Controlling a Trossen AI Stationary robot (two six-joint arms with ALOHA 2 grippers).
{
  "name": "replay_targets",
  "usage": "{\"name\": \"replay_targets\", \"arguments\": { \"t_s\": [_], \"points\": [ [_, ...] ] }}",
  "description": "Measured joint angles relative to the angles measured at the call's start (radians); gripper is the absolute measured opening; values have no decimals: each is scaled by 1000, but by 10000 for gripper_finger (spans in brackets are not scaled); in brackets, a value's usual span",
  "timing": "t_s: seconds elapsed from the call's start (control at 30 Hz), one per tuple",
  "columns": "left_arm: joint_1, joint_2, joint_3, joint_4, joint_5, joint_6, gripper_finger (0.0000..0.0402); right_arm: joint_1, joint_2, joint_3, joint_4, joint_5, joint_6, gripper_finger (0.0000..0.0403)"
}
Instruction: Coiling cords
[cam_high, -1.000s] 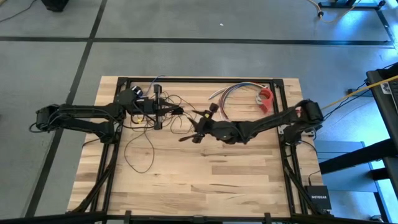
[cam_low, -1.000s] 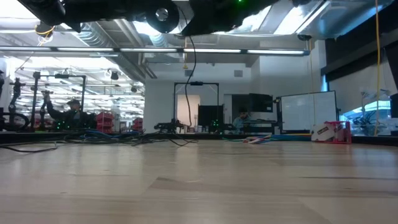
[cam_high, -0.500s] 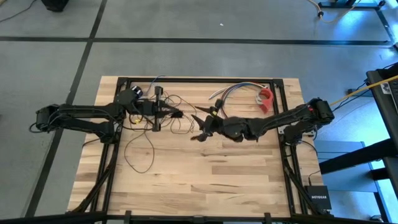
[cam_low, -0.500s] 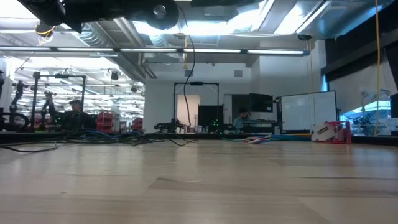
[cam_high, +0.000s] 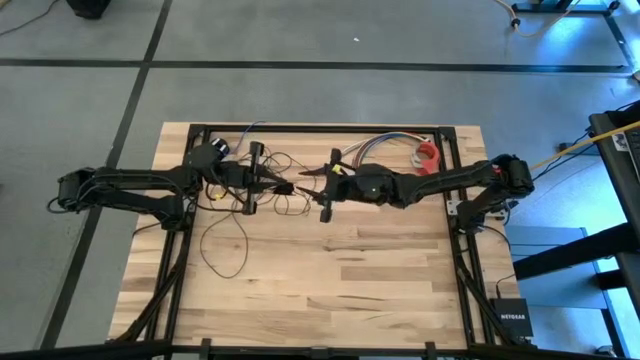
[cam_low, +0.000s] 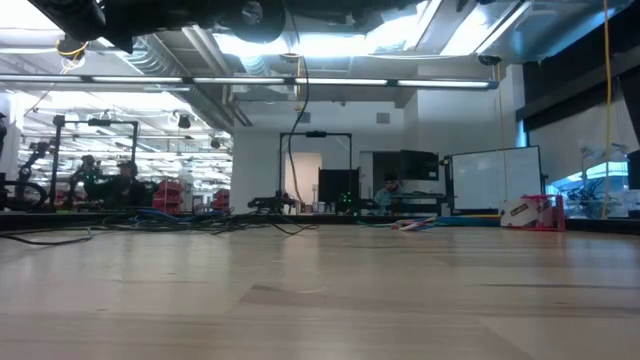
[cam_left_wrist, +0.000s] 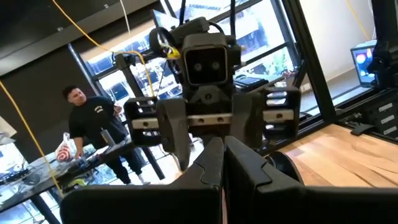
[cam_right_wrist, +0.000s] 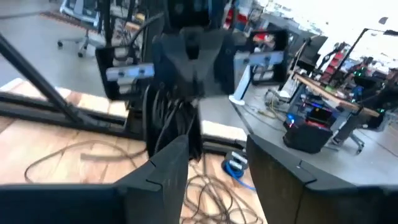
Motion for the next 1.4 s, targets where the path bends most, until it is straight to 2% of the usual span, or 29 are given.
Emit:
{"name": "replay_targets", "arguments": {
  "t_s": [0.1, 0.27, 0.47, 0.7, 0.97, 1.03, 1.2, 1.4],
  "points": [
    [0, 0, 0, 1, 0, 0, 1, -9, 0, 0, 21, -20, 0, 152],
    [0, 0, 0, 2, 0, -1, 1, -17, 10, 1, 39, -112, 0, 114],
    [0, 0, 0, 5, 1, -5, 1, -22, 44, 1, 85, -112, -20, 93],
    [0, 0, 0, 4, 0, -4, 1, -22, 48, 1, 86, -78, -29, 92],
    [0, 0, -1, 0, 0, -5, 1, -35, 61, 1, 89, -86, -34, 88],
    [0, 0, -2, 3, 0, -4, 1, -36, 61, 1, 88, -107, -45, 76],
    [0, 3, -2, 6, 1, -5, 1, -36, 62, 1, 91, -113, -79, 11],
    [0, 3, -2, 7, 1, -26, 1, -35, 62, 1, 94, -94, -90, 8]
  ]
}}
